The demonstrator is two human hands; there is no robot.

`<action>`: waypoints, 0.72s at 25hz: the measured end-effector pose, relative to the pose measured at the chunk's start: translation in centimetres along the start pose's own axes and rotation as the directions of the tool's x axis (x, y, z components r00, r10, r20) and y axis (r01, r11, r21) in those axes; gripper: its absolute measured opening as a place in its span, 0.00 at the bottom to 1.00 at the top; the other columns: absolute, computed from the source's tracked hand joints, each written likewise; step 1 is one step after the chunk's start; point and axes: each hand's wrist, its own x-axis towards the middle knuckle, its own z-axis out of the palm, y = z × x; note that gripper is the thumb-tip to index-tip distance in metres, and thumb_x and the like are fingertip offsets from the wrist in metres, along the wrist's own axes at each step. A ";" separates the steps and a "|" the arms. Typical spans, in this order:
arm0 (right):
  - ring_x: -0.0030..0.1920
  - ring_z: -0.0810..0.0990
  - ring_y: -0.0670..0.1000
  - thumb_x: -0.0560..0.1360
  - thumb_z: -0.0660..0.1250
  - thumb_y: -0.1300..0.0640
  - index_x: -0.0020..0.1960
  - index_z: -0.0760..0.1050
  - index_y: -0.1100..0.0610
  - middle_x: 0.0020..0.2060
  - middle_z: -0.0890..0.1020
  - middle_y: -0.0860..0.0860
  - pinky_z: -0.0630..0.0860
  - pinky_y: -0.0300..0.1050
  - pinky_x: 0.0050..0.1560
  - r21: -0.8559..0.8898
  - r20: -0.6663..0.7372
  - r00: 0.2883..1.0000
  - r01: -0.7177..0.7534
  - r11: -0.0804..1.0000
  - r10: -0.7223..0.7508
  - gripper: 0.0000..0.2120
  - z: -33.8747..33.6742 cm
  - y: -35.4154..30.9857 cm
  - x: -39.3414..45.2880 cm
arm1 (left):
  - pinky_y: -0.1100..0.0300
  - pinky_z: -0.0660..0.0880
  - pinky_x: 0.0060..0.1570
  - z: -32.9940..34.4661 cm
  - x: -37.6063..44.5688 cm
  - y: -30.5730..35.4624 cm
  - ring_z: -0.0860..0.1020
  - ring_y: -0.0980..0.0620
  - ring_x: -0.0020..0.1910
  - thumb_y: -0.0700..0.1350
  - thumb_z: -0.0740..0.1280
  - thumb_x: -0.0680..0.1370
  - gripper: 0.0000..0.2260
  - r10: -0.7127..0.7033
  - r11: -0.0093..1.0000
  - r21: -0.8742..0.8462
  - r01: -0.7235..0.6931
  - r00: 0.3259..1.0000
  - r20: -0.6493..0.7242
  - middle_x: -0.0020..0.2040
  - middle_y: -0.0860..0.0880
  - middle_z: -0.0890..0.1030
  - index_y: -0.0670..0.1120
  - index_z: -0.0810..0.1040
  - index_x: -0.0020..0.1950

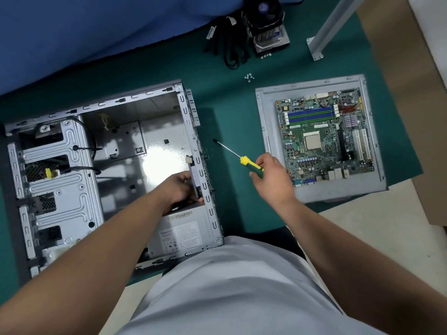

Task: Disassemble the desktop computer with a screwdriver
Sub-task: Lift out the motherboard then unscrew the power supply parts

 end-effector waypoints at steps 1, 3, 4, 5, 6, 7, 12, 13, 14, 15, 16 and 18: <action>0.55 0.77 0.57 0.76 0.71 0.52 0.57 0.73 0.54 0.52 0.80 0.53 0.73 0.51 0.54 -0.145 -0.008 0.999 0.046 0.988 -0.048 0.13 0.2 -0.2 -0.1 | 0.68 0.76 0.26 0.0 -0.1 0.1 0.83 0.57 0.26 0.24 0.61 0.80 0.16 0.004 1.000 -0.001 -0.004 1.000 0.001 0.29 0.50 0.84 0.44 0.80 0.46; 0.57 0.75 0.57 0.77 0.69 0.49 0.58 0.72 0.53 0.54 0.80 0.52 0.72 0.53 0.57 -0.322 0.001 0.995 0.094 0.942 -0.099 0.14 0.4 -0.6 -0.1 | 0.68 0.76 0.26 0.0 -0.3 0.2 0.82 0.57 0.26 0.24 0.61 0.80 0.17 0.005 1.000 -0.012 -0.005 1.000 0.006 0.29 0.49 0.84 0.44 0.80 0.46; 0.58 0.75 0.57 0.77 0.69 0.49 0.59 0.71 0.54 0.55 0.79 0.53 0.72 0.53 0.58 -0.343 0.020 0.995 0.098 0.934 -0.097 0.15 0.5 -0.7 -0.1 | 0.68 0.76 0.26 0.0 -0.4 0.3 0.82 0.57 0.26 0.24 0.61 0.80 0.17 0.002 1.000 -0.021 -0.002 1.000 0.007 0.29 0.49 0.84 0.44 0.80 0.46; 0.59 0.75 0.57 0.77 0.68 0.48 0.60 0.71 0.54 0.56 0.78 0.54 0.73 0.53 0.59 -0.345 0.040 0.996 0.094 0.934 -0.086 0.15 0.5 -0.7 0.0 | 0.68 0.76 0.26 0.0 -0.4 0.3 0.82 0.57 0.26 0.24 0.61 0.80 0.17 -0.001 1.000 -0.026 0.001 1.000 0.008 0.29 0.50 0.84 0.45 0.80 0.46; 0.60 0.75 0.57 0.78 0.68 0.48 0.61 0.71 0.55 0.57 0.77 0.54 0.73 0.53 0.60 -0.351 0.058 0.996 0.085 0.933 -0.069 0.16 0.4 -0.8 -0.1 | 0.68 0.76 0.26 0.1 -0.4 0.3 0.82 0.57 0.26 0.25 0.61 0.80 0.17 -0.003 1.000 -0.026 0.003 1.000 0.009 0.29 0.50 0.84 0.45 0.80 0.46; 0.61 0.74 0.57 0.78 0.68 0.48 0.63 0.71 0.55 0.59 0.76 0.54 0.72 0.53 0.61 -0.367 0.066 0.996 0.076 0.927 -0.056 0.17 0.3 -0.9 -0.1 | 0.67 0.77 0.26 0.1 -0.4 0.3 0.83 0.56 0.26 0.25 0.61 0.80 0.16 -0.005 1.000 -0.028 0.006 1.000 0.012 0.30 0.49 0.84 0.45 0.80 0.47; 0.54 0.77 0.56 0.77 0.69 0.53 0.58 0.78 0.54 0.53 0.79 0.52 0.75 0.51 0.57 -0.179 -0.014 0.956 0.285 0.942 -0.292 0.11 0.2 -3.1 -0.6 | 0.65 0.79 0.29 0.1 -0.1 -0.1 0.83 0.55 0.28 0.26 0.62 0.80 0.16 -0.013 0.997 -0.071 0.015 1.000 0.020 0.32 0.47 0.85 0.46 0.81 0.47; 0.50 0.79 0.54 0.77 0.69 0.54 0.54 0.79 0.53 0.49 0.81 0.51 0.77 0.49 0.53 -0.023 0.071 0.953 0.296 0.955 -0.294 0.07 0.4 -3.9 -0.5 | 0.65 0.79 0.30 0.1 0.0 0.0 0.83 0.55 0.28 0.26 0.63 0.80 0.16 -0.011 0.998 -0.068 0.012 1.000 0.021 0.32 0.47 0.85 0.45 0.81 0.47; 0.47 0.80 0.52 0.78 0.68 0.54 0.51 0.80 0.52 0.46 0.83 0.49 0.77 0.47 0.49 0.112 0.195 0.947 0.236 0.965 -0.254 0.04 0.9 -4.7 -0.5 | 0.64 0.80 0.31 0.1 0.0 -0.1 0.83 0.55 0.29 0.26 0.63 0.80 0.15 -0.008 0.998 -0.068 0.010 1.000 0.022 0.32 0.47 0.85 0.45 0.81 0.47; 0.44 0.80 0.52 0.79 0.67 0.54 0.50 0.80 0.53 0.44 0.84 0.49 0.76 0.45 0.47 0.176 0.321 0.927 0.140 0.974 -0.192 0.04 1.5 -5.4 -0.4 | 0.65 0.80 0.30 0.1 0.0 0.0 0.83 0.55 0.28 0.26 0.63 0.80 0.15 -0.004 0.998 -0.067 0.005 1.000 0.021 0.32 0.47 0.85 0.44 0.81 0.47; 0.44 0.80 0.53 0.80 0.66 0.51 0.51 0.80 0.54 0.43 0.84 0.50 0.74 0.44 0.45 0.171 0.425 0.896 0.059 0.984 -0.127 0.07 2.2 -5.9 -0.4 | 0.65 0.79 0.29 0.1 0.0 0.0 0.83 0.55 0.28 0.26 0.62 0.80 0.15 0.003 0.998 -0.064 -0.002 1.000 0.019 0.31 0.48 0.85 0.44 0.81 0.46; 0.45 0.81 0.55 0.83 0.62 0.46 0.53 0.79 0.56 0.46 0.85 0.54 0.74 0.44 0.46 0.125 0.560 0.829 -0.078 0.989 -0.005 0.15 3.5 -6.5 -0.6 | 0.67 0.77 0.28 0.1 0.0 0.0 0.83 0.56 0.28 0.26 0.63 0.80 0.15 0.015 0.999 -0.048 -0.014 1.000 0.017 0.31 0.49 0.85 0.44 0.81 0.47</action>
